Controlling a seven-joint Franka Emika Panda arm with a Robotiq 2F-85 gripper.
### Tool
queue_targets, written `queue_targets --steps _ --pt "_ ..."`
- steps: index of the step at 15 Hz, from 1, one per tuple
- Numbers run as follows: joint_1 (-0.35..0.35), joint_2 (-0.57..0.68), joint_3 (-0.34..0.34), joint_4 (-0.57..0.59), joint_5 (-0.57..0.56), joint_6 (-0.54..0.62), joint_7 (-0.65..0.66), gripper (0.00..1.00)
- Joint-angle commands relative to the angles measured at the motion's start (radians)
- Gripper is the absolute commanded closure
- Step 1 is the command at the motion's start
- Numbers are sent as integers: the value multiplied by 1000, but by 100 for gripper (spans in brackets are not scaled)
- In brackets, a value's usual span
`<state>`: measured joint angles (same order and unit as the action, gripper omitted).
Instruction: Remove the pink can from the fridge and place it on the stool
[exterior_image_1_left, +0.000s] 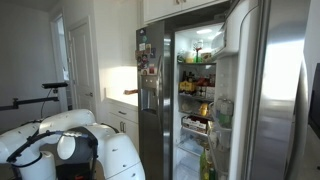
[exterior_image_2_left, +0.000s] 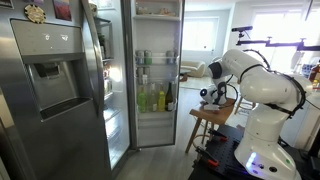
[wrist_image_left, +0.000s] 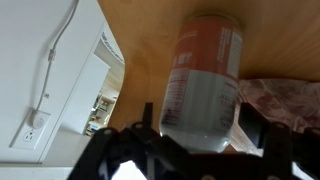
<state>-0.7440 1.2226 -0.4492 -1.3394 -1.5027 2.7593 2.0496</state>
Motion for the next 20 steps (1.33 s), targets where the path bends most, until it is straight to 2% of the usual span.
queue_targets --steps 1,5,10,15,17,20 --pt "-12 7 5 32 16 -4 0 0" --pt "-13 -1 10 34 44 -17 -16 0" --pt "-7 -68 9 -1 95 1 -23 0" --pt "8 -162 -10 -62 70 28 -14 0" --pt "9 -223 -6 -111 72 39 -61 0" --pt "9 -340 20 -207 106 48 -218 0"
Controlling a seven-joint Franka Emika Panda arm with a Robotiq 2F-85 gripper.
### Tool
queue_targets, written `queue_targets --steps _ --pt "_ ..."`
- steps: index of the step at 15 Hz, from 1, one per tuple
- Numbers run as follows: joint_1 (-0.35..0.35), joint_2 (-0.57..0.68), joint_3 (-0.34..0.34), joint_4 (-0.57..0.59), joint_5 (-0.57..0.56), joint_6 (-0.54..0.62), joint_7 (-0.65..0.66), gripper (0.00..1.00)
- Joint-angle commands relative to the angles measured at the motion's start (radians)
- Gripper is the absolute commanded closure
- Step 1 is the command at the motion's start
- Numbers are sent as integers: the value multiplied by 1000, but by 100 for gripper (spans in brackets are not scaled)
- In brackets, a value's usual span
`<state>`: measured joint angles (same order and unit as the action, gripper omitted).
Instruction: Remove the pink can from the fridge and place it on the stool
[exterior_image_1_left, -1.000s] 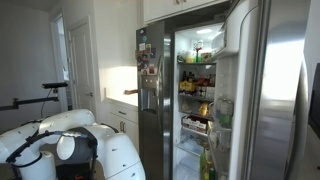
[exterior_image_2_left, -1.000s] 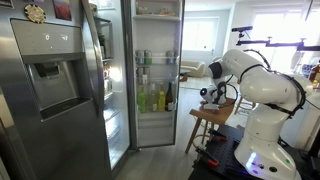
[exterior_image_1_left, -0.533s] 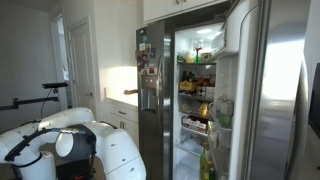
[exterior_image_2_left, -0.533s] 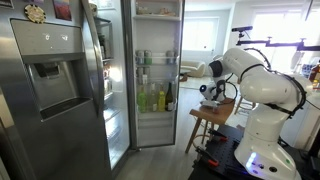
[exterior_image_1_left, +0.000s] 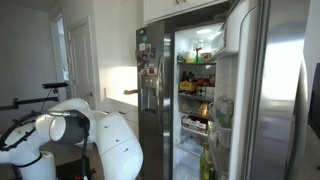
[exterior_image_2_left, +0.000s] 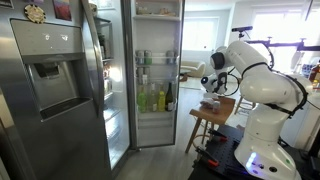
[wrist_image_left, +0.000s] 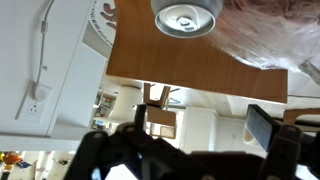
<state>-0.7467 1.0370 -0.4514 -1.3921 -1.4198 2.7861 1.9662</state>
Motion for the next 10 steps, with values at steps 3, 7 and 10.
queue_targets --steps 3,7,10 --pt "-8 -298 91 -277 115 1 -369 0" --pt "-30 -462 179 -404 315 -48 -659 0" --pt "9 -564 164 -471 482 -73 -829 0"
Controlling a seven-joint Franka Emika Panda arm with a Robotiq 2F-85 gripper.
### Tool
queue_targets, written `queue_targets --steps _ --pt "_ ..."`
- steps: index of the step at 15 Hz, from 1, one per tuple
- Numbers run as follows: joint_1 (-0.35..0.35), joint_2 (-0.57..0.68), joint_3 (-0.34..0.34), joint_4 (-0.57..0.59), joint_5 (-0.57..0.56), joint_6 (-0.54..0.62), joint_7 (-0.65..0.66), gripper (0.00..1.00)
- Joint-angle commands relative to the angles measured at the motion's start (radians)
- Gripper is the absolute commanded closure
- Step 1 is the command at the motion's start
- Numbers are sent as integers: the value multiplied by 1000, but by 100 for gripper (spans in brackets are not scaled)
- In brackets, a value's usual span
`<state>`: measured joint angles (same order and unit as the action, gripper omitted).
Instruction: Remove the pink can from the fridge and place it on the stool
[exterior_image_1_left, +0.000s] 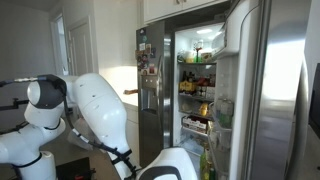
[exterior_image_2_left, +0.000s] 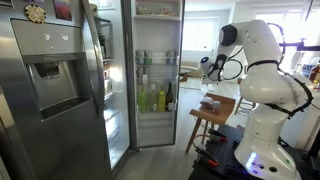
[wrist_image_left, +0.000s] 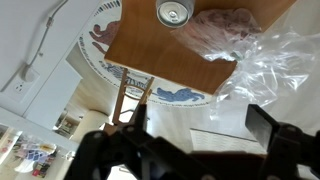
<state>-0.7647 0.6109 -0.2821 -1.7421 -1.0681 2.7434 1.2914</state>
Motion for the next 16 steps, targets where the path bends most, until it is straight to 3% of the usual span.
queue_targets --steps 1,4,7,8,16 --pt "33 -169 -9 -134 185 -38 -206 0" --pt "74 -258 -43 -168 347 -65 -376 0" --pt "142 -309 -124 -167 417 -120 -488 0" --pt "157 -238 -147 -122 435 -67 -462 0" --pt "182 -275 -174 -145 437 -93 -485 0"
